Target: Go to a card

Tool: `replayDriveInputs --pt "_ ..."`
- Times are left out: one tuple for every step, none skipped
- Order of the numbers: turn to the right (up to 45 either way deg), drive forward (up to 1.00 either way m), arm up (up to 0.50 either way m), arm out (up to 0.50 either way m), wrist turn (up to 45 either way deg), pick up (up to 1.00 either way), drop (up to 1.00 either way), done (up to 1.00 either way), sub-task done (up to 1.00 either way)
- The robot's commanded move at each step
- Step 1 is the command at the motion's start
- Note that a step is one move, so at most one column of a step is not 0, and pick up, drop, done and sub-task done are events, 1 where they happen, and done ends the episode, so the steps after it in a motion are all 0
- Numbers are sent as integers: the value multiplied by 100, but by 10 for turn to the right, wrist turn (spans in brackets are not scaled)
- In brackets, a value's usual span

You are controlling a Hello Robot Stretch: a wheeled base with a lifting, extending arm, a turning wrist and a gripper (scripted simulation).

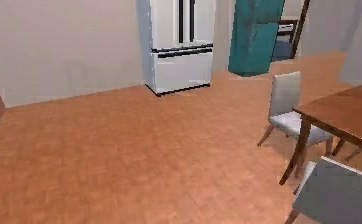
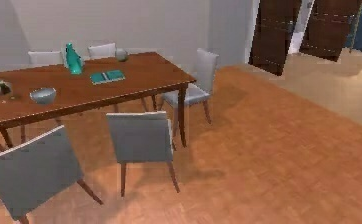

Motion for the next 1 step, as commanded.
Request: replayDriveInputs --pt "30 0 0 0 0 0 0 0 0"
